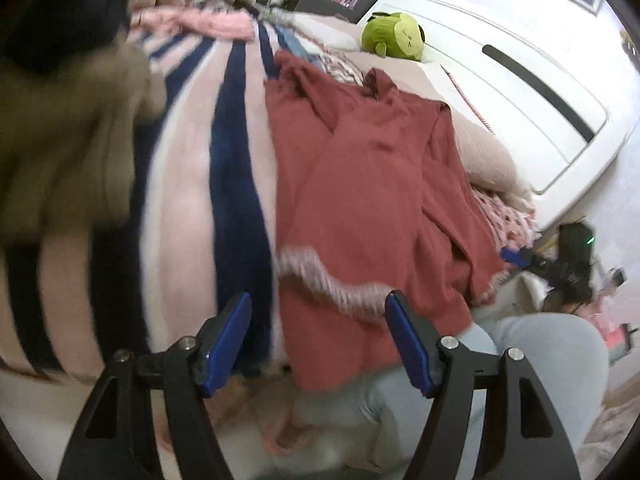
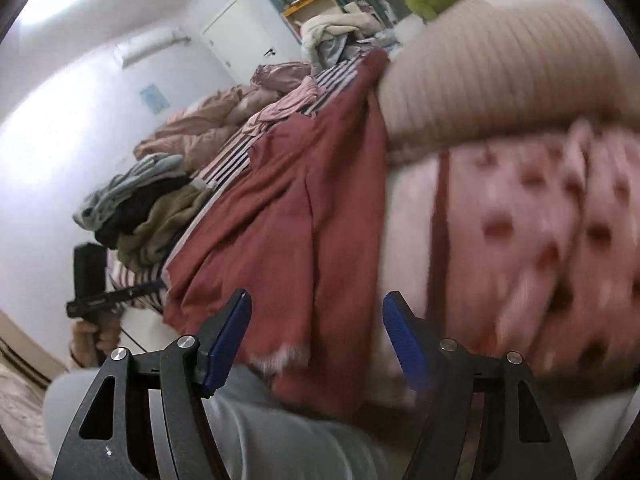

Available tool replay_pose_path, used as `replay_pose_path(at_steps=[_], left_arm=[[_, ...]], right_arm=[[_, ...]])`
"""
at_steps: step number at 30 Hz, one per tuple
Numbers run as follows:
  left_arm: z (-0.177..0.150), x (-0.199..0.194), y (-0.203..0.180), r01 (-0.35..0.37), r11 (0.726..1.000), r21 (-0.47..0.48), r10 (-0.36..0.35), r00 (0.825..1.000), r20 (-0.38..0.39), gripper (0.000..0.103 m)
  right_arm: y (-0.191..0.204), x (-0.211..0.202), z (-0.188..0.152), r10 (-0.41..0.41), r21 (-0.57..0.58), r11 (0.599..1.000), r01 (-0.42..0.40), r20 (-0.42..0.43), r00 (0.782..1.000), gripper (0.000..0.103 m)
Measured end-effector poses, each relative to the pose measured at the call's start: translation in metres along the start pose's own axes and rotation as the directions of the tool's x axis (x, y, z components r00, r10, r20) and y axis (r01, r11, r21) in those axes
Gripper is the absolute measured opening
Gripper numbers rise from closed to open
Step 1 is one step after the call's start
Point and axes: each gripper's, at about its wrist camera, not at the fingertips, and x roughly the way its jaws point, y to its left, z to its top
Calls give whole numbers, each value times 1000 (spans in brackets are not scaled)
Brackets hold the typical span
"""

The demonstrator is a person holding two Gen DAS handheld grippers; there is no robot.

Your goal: Fold small clothes

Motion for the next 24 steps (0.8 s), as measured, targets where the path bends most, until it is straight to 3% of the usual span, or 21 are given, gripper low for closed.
replay_pose_path(at_steps=[3,7,9,10,11,12,14,16,19,21,22,24], left_arm=[[-14,11,0,19,999,-33,-20,999,-30,65],[-18,26,-17,-74,997,-22,74,997,1,68],[-18,25,-23,-73,997,-31,74,997,23,67],[-18,24,-24,-30,999,-36,31,999,33,58],[-17,24,-24,6,999,-42,-4,999,34,42],[-14,27,-26,43,998,-55,-41,999,29,38],[-9,31,-28,31,998,-52,-30,999,32,38],[-4,37,-31,38,998,-59,-35,999,39,38],[5,40,-31,58,995,-77,-54,997,59,38],[9,42,-33,38,996,-79,-33,998,62,20],[11,43,-33,24,997,-78,-20,998,56,11],[14,39,-33,46,996,-81,-41,997,69,9]], right_arm=[[-6,3,-23,-15,40,999,15,-15,1000,65],[-1,25,-36,70,68,995,-67,-41,997,64],[9,38,-40,81,46,996,-78,-67,995,63],[13,44,-42,97,41,995,-94,-71,993,62],[18,48,-42,119,39,992,-116,-69,990,59],[23,51,-41,142,28,990,-140,-66,988,46],[29,49,-40,162,4,987,-162,-48,986,28],[31,48,-32,194,10,981,-193,-22,981,28],[30,51,-24,140,3,990,-140,-26,990,25],[28,55,-17,137,30,990,-136,-16,990,6],[28,55,-15,147,41,988,-147,-5,989,5],[32,47,-13,179,34,983,-179,25,984,4]])
